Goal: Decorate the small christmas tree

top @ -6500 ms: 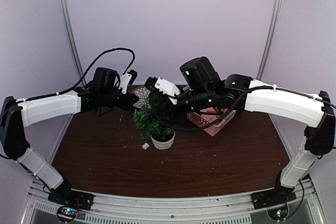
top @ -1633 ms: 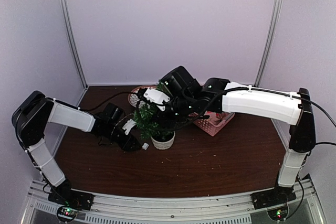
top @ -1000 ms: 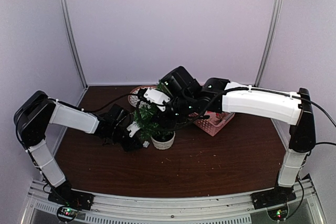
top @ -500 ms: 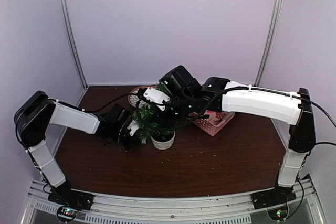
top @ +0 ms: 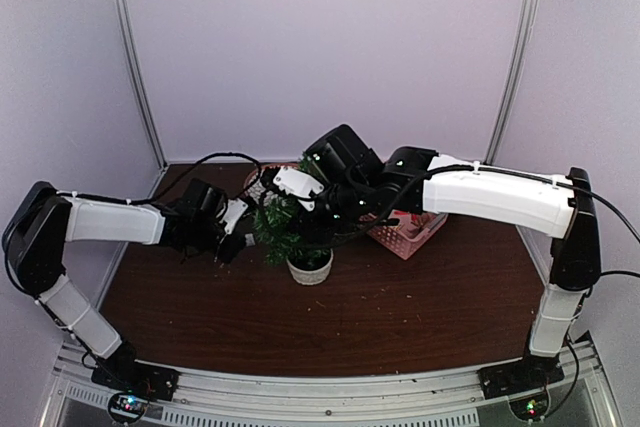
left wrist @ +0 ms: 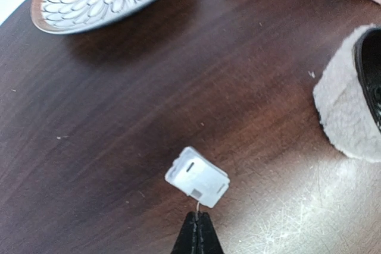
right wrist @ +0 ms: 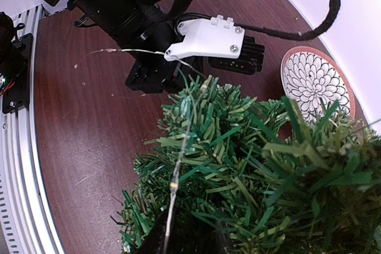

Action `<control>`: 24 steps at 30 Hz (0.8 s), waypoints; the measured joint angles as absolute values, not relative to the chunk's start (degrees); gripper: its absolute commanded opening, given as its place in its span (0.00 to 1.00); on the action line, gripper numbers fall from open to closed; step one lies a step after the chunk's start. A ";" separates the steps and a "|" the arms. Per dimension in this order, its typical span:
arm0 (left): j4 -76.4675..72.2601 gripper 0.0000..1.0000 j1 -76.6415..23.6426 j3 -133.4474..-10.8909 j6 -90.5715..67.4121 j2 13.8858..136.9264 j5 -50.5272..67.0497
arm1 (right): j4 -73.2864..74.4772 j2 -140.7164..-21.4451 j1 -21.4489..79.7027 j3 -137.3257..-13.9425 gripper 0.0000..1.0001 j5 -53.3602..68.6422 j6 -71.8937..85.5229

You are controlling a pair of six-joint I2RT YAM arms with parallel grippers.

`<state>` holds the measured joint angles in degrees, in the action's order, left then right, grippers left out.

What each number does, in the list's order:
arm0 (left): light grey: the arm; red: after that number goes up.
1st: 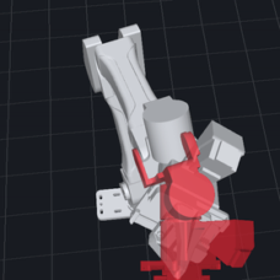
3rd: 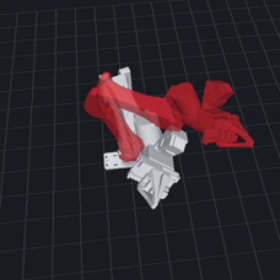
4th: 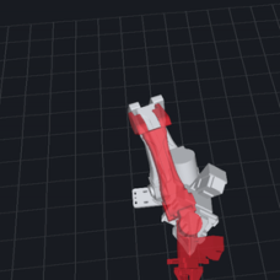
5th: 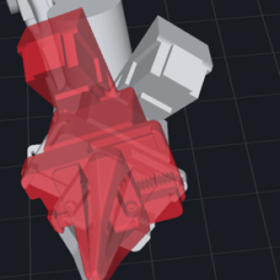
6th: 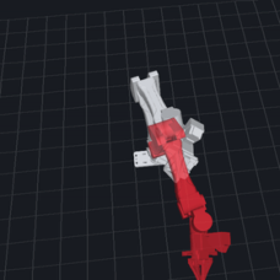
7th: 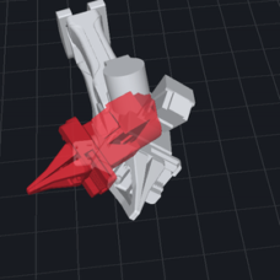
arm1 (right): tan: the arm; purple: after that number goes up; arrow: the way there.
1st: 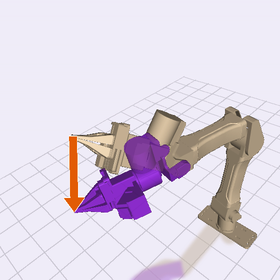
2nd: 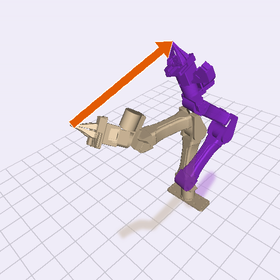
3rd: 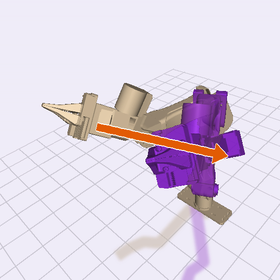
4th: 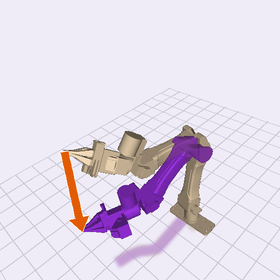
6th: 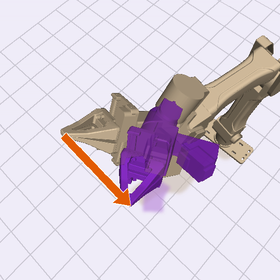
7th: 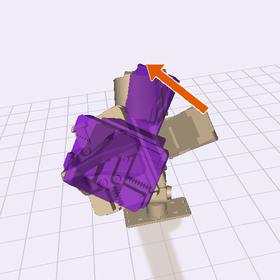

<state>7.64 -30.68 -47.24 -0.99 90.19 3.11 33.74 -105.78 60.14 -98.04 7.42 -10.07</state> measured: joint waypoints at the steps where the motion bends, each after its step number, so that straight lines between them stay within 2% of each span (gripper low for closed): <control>1: 7.75 0.00 -30.57 -47.40 -1.23 89.91 2.87 | 33.74 -105.75 60.14 -98.04 0.27 7.44 -10.07; 14: 8.82 0.00 -26.61 -52.84 -3.46 83.11 -2.61 | 33.67 -105.75 60.14 -98.04 0.30 7.70 -10.09; 24: 9.17 0.00 -24.38 -65.49 -2.39 87.33 -4.80 | 33.67 -105.56 60.14 -98.04 0.37 7.68 -10.13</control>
